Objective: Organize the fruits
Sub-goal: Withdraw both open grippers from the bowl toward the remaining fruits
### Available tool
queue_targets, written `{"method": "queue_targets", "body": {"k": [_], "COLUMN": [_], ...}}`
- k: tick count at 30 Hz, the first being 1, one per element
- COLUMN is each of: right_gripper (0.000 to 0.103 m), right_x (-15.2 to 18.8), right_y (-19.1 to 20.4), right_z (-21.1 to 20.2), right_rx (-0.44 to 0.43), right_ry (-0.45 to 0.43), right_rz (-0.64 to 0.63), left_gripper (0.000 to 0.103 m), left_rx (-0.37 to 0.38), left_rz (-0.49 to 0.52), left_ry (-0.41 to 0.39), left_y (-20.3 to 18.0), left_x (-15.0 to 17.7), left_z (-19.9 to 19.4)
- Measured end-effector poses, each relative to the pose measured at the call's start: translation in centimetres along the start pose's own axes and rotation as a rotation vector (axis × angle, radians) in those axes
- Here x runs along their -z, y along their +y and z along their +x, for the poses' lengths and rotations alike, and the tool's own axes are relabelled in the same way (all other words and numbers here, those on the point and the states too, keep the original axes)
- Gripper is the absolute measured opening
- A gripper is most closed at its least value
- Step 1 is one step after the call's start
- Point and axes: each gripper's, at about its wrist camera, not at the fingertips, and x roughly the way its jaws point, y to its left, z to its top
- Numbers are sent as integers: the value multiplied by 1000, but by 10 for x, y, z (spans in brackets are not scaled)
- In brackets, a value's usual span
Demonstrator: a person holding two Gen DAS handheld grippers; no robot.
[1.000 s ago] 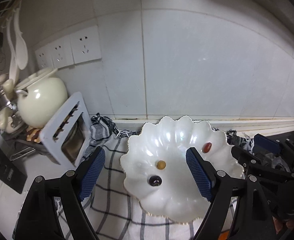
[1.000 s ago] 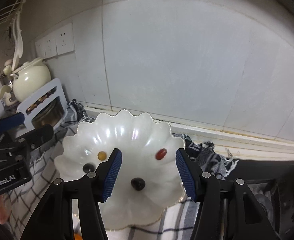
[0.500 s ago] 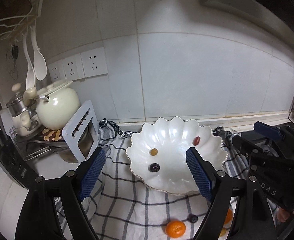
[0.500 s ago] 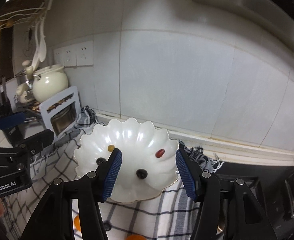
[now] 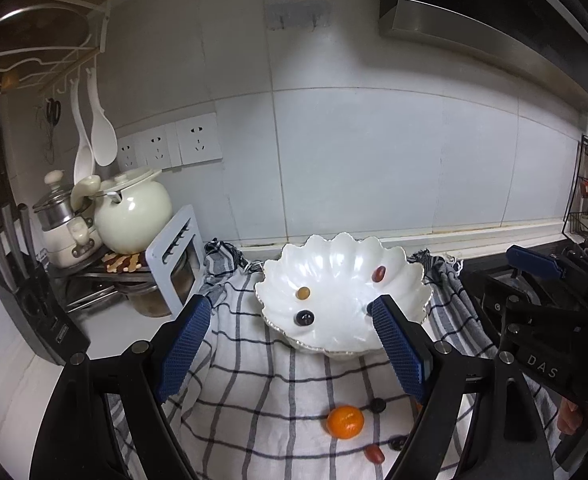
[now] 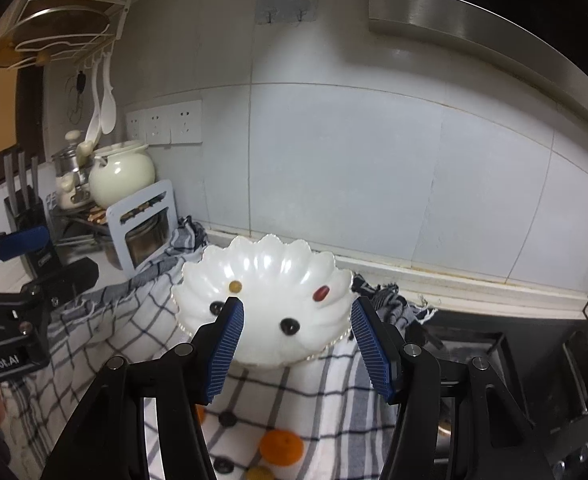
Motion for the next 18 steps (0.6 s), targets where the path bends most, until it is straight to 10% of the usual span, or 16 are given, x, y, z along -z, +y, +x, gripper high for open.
{"method": "queue_targets", "body": {"k": [18], "right_gripper": [58], "right_x": [48], "right_y": [8], "right_z": [-34], "right_rx": [-36], "right_ry": [36], "right_rz": [-3], "left_gripper": [88], "left_rx": [31], "left_rz": [31], "left_ry": [64], "left_y": [-17], "left_x": [46], "left_z": [-23]}}
